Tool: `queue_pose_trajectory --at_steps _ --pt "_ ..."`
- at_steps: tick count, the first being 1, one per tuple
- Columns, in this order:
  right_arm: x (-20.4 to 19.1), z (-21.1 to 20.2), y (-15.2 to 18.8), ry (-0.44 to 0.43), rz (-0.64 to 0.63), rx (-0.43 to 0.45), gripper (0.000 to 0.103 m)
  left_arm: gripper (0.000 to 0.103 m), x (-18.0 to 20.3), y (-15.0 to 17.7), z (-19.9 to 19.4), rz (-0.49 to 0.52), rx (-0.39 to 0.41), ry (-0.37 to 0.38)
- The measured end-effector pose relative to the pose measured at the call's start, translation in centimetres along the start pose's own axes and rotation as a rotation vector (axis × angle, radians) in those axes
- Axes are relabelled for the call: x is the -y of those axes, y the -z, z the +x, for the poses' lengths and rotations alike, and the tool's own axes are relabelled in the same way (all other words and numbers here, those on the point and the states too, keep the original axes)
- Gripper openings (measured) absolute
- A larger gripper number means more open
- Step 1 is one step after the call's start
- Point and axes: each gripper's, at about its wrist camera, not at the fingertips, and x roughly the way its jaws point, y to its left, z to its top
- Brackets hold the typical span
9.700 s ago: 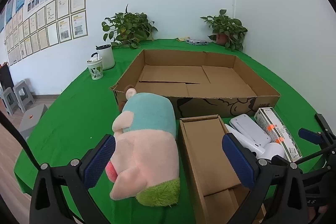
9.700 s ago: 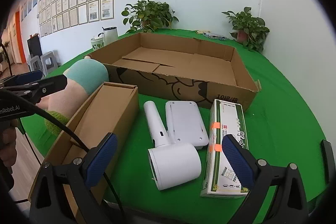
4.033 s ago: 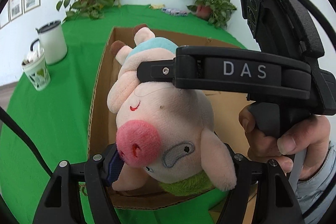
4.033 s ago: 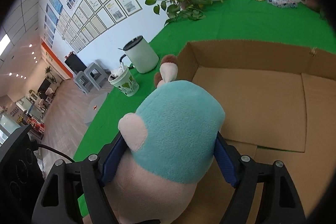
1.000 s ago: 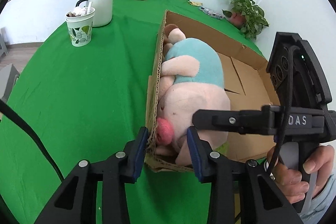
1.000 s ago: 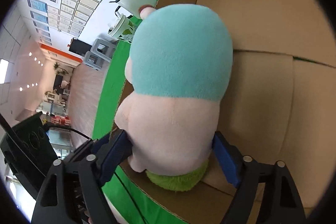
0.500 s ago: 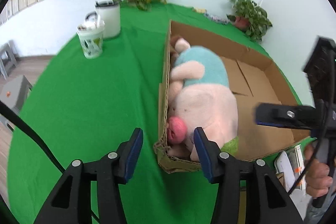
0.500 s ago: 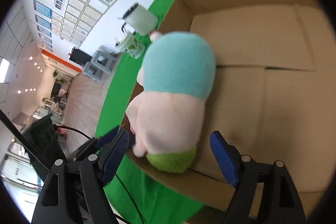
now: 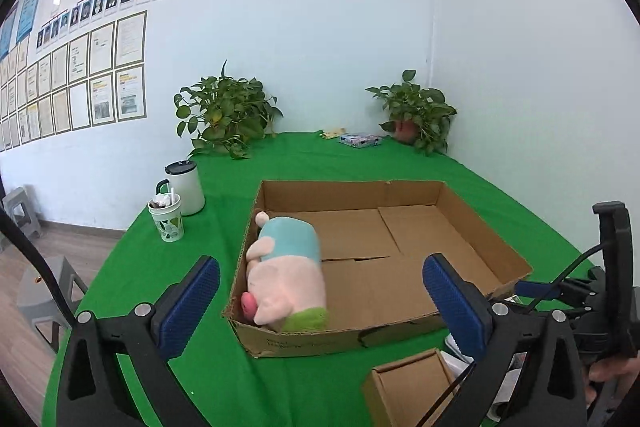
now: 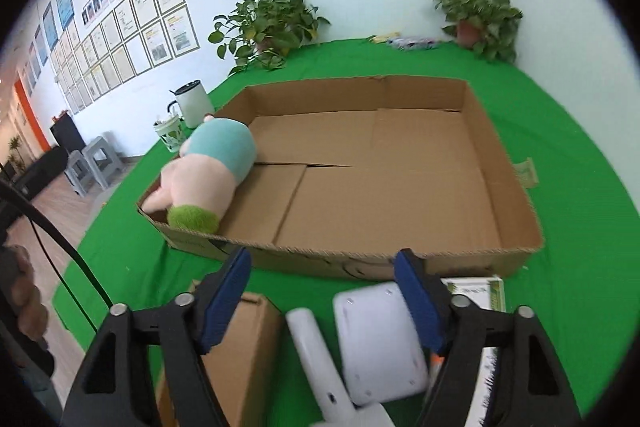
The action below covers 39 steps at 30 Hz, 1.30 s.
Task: Organize objects
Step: 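Withdraw the right tool and move it toward the long narrow box, then grasp the long narrow cardboard box's end with the right tool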
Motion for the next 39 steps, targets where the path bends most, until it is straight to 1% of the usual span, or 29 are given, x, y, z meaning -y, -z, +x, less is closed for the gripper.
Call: queue_pose_trajectory --at_steps 1,2,3,4,5,6,7,8,9,10,11,12,13,14,15,18,19,25,30,32,34,36,38,39 --pt "0.1 -0.2 0.5 0.026 -0.004 0.009 0.05 0.102 0.7 0.2 -0.6 0.005 0.003 0.007" --pt "0.2 -0.4 0.9 0.049 -0.003 0.018 0.031 0.099 1.2 0.4 -1.0 0.01 -0.003 0.016" --pt "0.2 -0.5 1.1 0.064 -0.002 0.031 0.017 0.081 1.8 0.6 -1.3 0.014 -0.019 0.025" --pt "0.6 -1.2 1.6 0.071 0.0 0.043 0.015 0.063 2.3 0.8 -1.5 0.023 -0.046 0.04" --pt "0.9 -1.7 1.9 0.077 0.004 0.056 0.016 0.025 2.8 1.0 -1.5 0.034 -0.078 0.049" --pt "0.9 -2.0 2.2 0.086 0.008 0.065 0.016 0.011 3.4 1.3 -1.5 0.04 -0.103 0.046" --pt "0.9 -2.3 2.4 0.098 0.012 0.069 0.02 0.012 4.0 1.7 -1.8 0.047 -0.11 0.029" --pt "0.9 -2.5 2.5 0.108 0.012 0.065 0.041 0.012 4.4 2.0 -2.1 0.056 -0.107 0.026" --pt "1.0 -3.0 2.9 0.109 0.011 0.065 0.072 0.022 4.9 2.2 -2.5 0.062 -0.097 0.029" --pt "1.0 -3.2 3.0 0.102 0.012 0.073 0.083 0.035 5.3 2.3 -3.0 0.065 -0.086 0.029" --pt "1.0 -3.7 3.2 0.102 0.01 0.084 0.086 0.081 5.5 2.4 -3.5 0.066 -0.074 0.021" --pt "1.0 -4.1 3.4 0.108 0.005 0.091 0.086 0.101 5.7 2.5 -4.3 0.06 -0.04 0.013" --pt "0.9 -4.3 3.4 0.111 0.001 0.093 0.086 0.102 5.9 2.6 -5.1 0.055 -0.004 0.016" --pt "0.8 -4.5 3.4 0.108 0.002 0.093 0.086 0.102 6.1 2.6 -5.6 0.062 0.005 0.019" --pt "0.9 -4.7 3.5 0.1 0.003 0.092 0.086 0.102 6.4 2.6 -6.0 0.076 -0.003 0.023" --pt "0.9 -5.1 3.9 0.083 0.008 0.09 0.086 0.102 6.7 2.9 -6.5 0.095 -0.03 -0.012" --pt "1.0 -5.3 4.1 0.073 0.01 0.091 0.086 0.102 6.5 2.9 -6.7 0.095 -0.034 -0.014" --pt "0.2 -6.7 5.7 0.007 -0.022 0.084 0.086 0.102 4.1 3.3 -6.9 0.046 -0.057 -0.011" --pt "-0.8 -7.6 7.1 -0.055 -0.047 0.055 0.086 0.102 3.8 4.2 -7.5 0.035 -0.081 0.009" --pt "-1.0 -8.1 8.1 -0.099 -0.056 0.038 0.086 0.102 3.8 4.7 -7.7 0.034 -0.097 0.019" --pt "-1.0 -8.8 9.5 -0.188 -0.057 -0.001 0.086 0.102 3.7 5.5 -8.2 0.033 -0.117 0.034" --pt "-1.3 -9.3 10.7 -0.259 -0.056 -0.038 0.086 0.101 3.5 6.3 -8.6 0.028 -0.143 0.054" --pt "-1.9 -9.4 11.9 -0.32 -0.061 -0.071 0.086 0.101 3.2 7.4 -8.7 0.0 -0.185 0.09" --pt "-2.3 -9.1 12.3 -0.339 -0.071 -0.087 0.086 0.099 3.0 8.0 -8.6 -0.023 -0.211 0.114"
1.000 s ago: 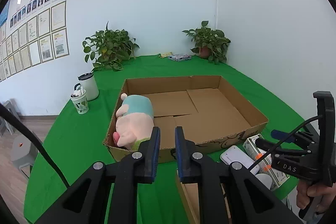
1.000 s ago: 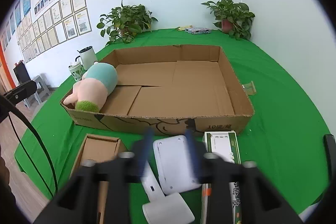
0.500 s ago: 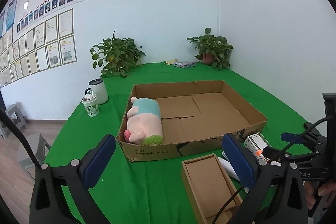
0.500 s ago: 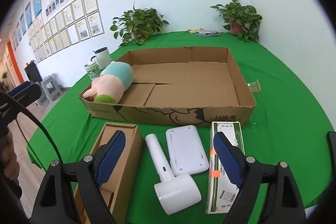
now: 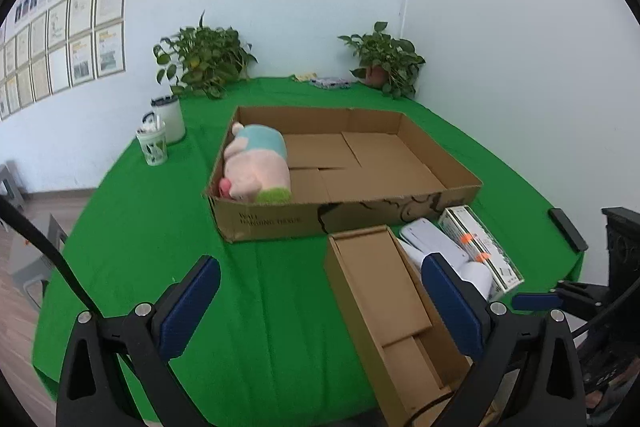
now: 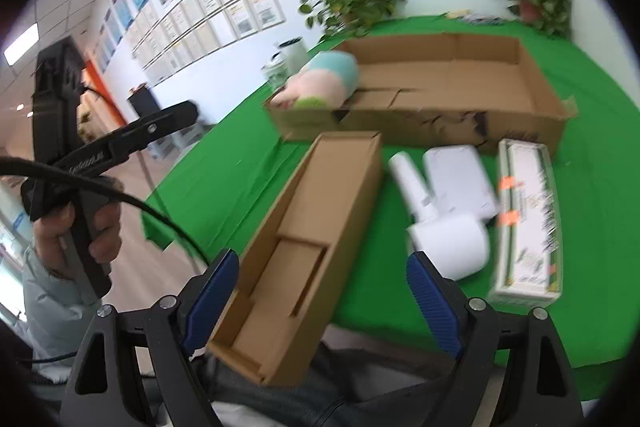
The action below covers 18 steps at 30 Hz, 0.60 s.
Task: Organize objects
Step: 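Grasp the long narrow cardboard box's end with the right tool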
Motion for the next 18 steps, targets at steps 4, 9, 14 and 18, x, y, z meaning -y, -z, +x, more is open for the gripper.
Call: queue_pose_trajectory --at_steps 4,9,14,18 --pt "-0.4 3.1 0.6 0.024 0.018 -0.081 0.085 0.091 0.3 2.8 2.0 -0.028 -0.118 0.048" --pt "0.4 5.6 0.6 0.084 0.061 -0.131 0.082 0.08 1.3 6.0 4.6 -0.043 -0.209 0.161" --pt "0.9 6.8 0.7 0.168 0.063 -0.166 0.061 0.065 0.3 7.2 6.7 -0.137 -0.266 0.2" --pt "0.7 7.3 0.9 0.16 0.058 -0.168 0.046 0.058 -0.1 7.4 7.0 -0.148 -0.287 0.216"
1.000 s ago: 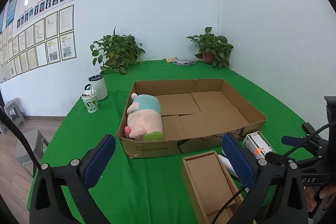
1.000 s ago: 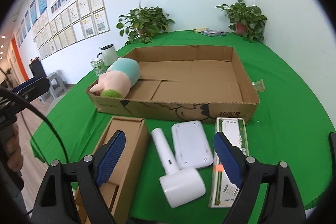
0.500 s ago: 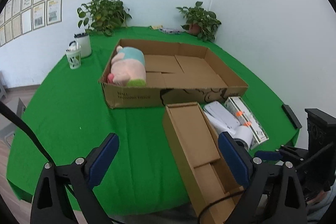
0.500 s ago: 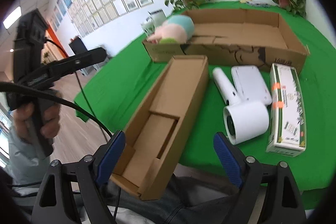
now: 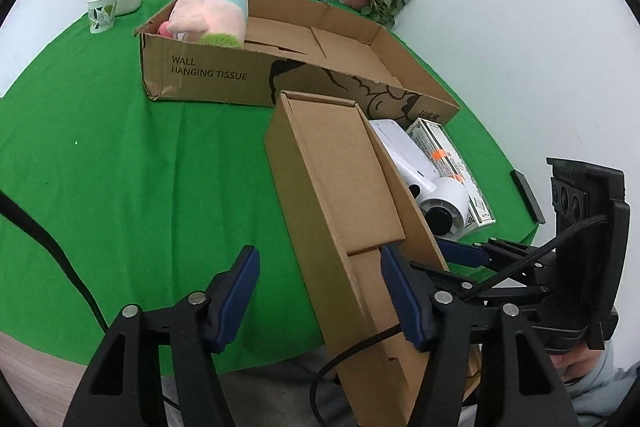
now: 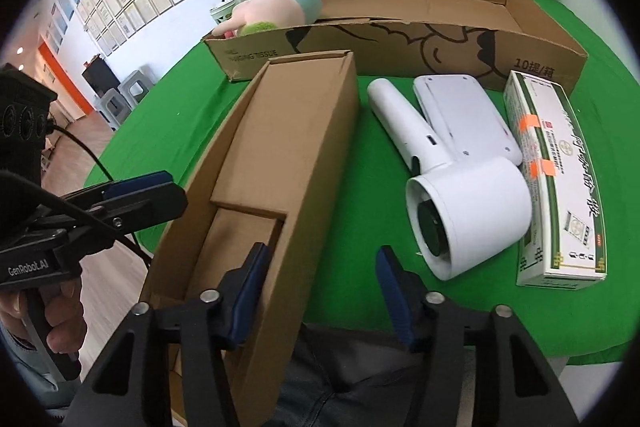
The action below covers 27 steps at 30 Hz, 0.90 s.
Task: Organize objects
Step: 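Grasp the long narrow cardboard box's end with the right tool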
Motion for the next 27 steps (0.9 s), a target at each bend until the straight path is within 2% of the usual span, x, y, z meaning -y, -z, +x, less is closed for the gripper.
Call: queue_pose_trajectory --at_steps 3,5,9,16,18,21,24,27 --pt "-1.0 -0.4 0.3 0.007 -0.048 -0.021 0.038 0.057 0.1 0.4 -0.7 -0.005 -0.017 0.028" --pt "-1.2 -1.4 0.8 0.011 -0.075 -0.023 0.038 0.057 0.1 0.9 -1.4 -0.012 -0.014 0.046" --pt "0.0 -3.1 1.0 -0.045 0.006 -0.033 0.042 0.057 0.0 1.2 -2.3 -0.03 -0.003 0.055" --pt "-0.6 -3.2 1.0 -0.01 -0.009 -0.048 0.042 0.057 0.0 0.7 -0.1 -0.066 -0.04 0.067" --pt "-0.5 -4.3 1.5 0.009 -0.023 -0.036 0.042 0.049 -0.1 0.7 0.2 -0.078 -0.052 0.063" --pt "0.3 -6.0 2.0 -0.021 -0.019 -0.03 0.042 0.047 0.1 1.2 0.7 -0.067 -0.075 0.056" --pt "0.3 -5.0 1.9 -0.006 -0.023 -0.049 0.042 0.038 0.9 1.6 0.9 -0.041 -0.088 0.048" --pt "0.1 -4.0 1.2 -0.038 -0.004 -0.045 0.042 0.037 1.0 1.8 1.0 -0.061 -0.095 0.043"
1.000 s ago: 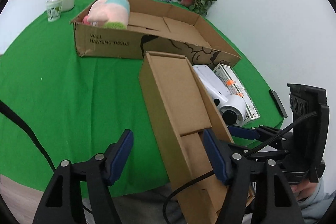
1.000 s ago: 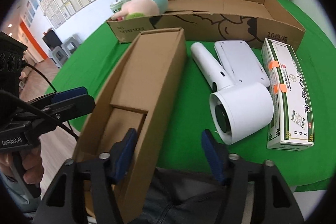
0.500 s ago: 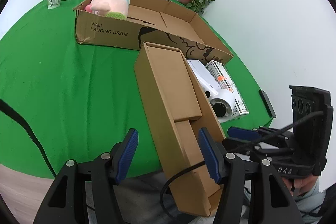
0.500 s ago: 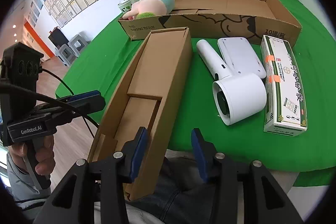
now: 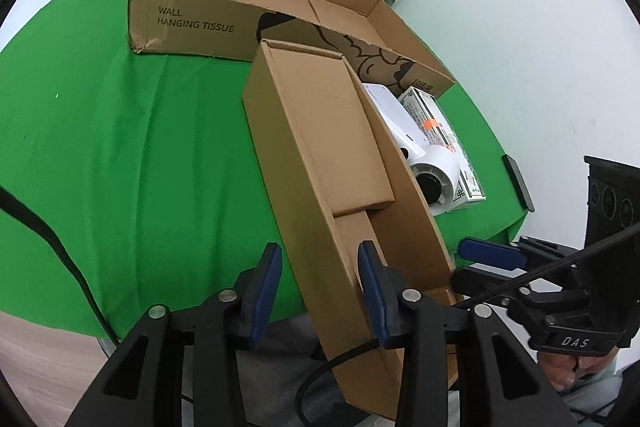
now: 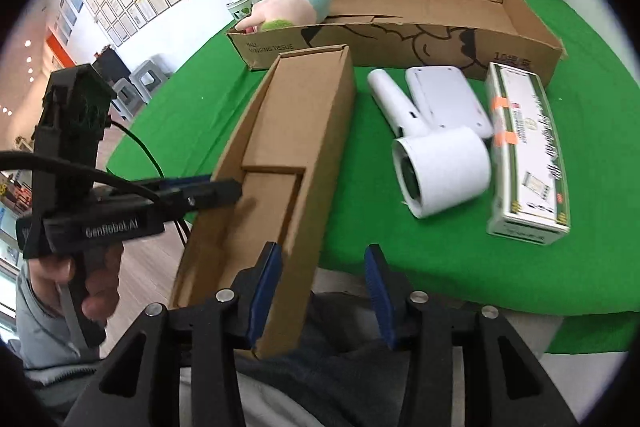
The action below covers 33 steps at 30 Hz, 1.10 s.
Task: Organize objects
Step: 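Grasp the long narrow cardboard box's end with the right tool, then lift the narrow box with the right tool and carry it over the large box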
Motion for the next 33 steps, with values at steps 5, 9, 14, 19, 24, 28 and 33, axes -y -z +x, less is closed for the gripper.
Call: queue_pose_trajectory --at_steps 5,9,14,19,24,28,33 --pt "-0.9 1.6 -1.1 0.013 -0.015 0.003 0.041 0.023 0.6 0.3 0.0 -0.001 0.009 0.017" --pt "-0.8 3.1 -1.8 0.018 0.022 -0.001 0.012 0.021 0.7 0.2 0.0 -0.009 0.017 0.008" --pt "-2.7 2.3 -0.8 0.018 -0.034 -0.034 0.02 0.01 1.0 0.5 -1.3 -0.007 0.019 -0.022" --pt "-2.0 4.0 -1.0 0.019 0.029 -0.066 0.023 0.01 0.8 0.0 -1.2 -0.006 0.015 -0.014" --pt "-2.2 4.3 -1.5 0.074 0.012 -0.043 0.02 0.011 0.8 -0.6 -1.0 0.0 0.014 -0.025" --pt "-2.0 3.8 -1.5 0.106 0.006 -0.004 0.018 0.01 1.4 -0.6 -1.0 0.023 0.038 -0.036" --pt "-2.2 2.2 -1.7 0.111 -0.001 0.09 0.018 0.01 3.0 -1.3 -3.3 0.071 0.127 -0.042"
